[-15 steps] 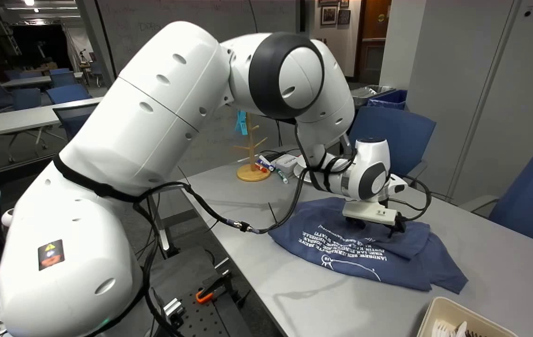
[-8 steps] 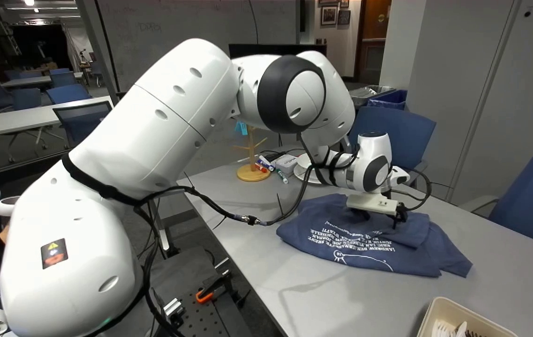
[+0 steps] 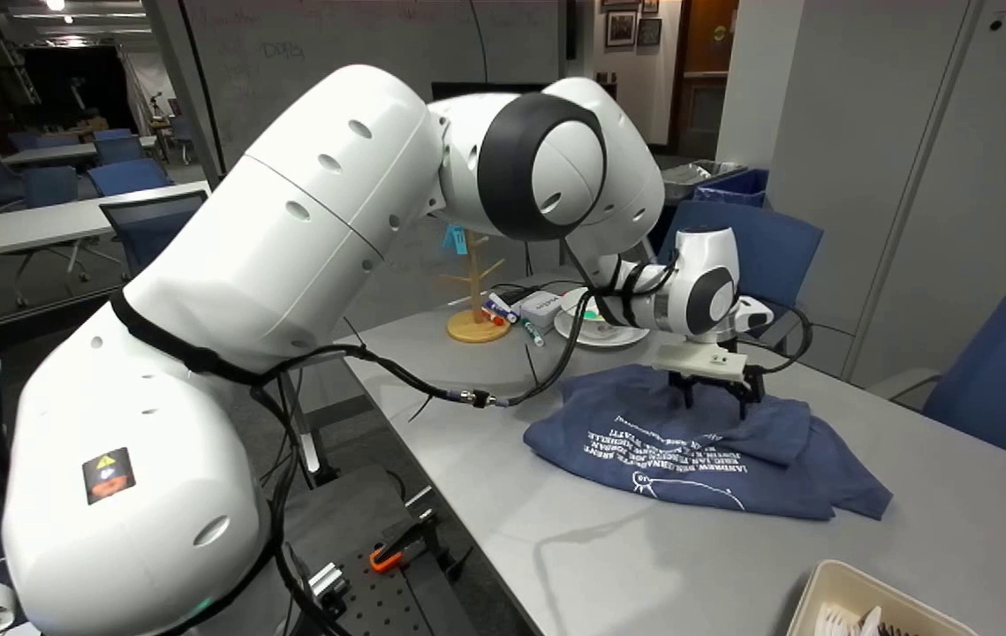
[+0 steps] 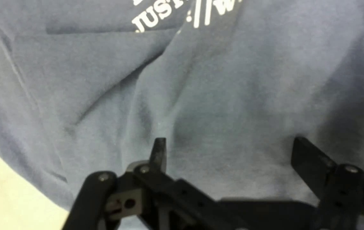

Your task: Unfold the blue shirt

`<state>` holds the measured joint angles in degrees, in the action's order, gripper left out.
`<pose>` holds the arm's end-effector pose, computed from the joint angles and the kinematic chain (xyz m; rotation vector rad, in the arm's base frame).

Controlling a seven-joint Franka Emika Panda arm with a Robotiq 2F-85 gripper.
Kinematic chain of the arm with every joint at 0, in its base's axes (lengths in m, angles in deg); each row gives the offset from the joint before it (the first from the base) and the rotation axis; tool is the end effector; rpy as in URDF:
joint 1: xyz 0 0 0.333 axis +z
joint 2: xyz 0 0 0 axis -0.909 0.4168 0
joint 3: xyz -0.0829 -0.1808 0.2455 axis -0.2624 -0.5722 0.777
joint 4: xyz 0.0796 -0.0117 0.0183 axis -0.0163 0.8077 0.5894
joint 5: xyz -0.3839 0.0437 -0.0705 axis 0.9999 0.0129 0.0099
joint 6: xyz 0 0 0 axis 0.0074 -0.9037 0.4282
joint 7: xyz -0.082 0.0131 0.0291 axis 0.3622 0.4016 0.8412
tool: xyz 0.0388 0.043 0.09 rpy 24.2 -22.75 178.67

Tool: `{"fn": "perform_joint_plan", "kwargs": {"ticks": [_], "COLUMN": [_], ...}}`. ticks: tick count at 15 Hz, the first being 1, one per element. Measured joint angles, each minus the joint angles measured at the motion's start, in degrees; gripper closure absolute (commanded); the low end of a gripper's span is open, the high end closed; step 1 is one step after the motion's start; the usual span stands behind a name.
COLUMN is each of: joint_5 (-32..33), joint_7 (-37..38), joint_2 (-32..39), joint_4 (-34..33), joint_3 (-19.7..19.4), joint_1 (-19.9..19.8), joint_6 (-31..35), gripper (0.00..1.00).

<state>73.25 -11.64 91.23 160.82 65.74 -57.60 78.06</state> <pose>0.7166 0.0618 0.1365 2.9212 0.4804 0.2003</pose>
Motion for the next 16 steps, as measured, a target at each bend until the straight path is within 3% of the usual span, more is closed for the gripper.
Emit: {"fn": "perform_joint_plan", "kwargs": {"ticks": [7,16], "joint_5": [0.01,0.11], "joint_7": [1.71,1.43], "joint_2": [-10.97,-19.69], "joint_4": [7.64,22.96], "joint_3": [2.41,11.27], "joint_1": [5.75,8.54], "joint_6": [-7.76,-8.75], "gripper": [0.00,0.00]}}
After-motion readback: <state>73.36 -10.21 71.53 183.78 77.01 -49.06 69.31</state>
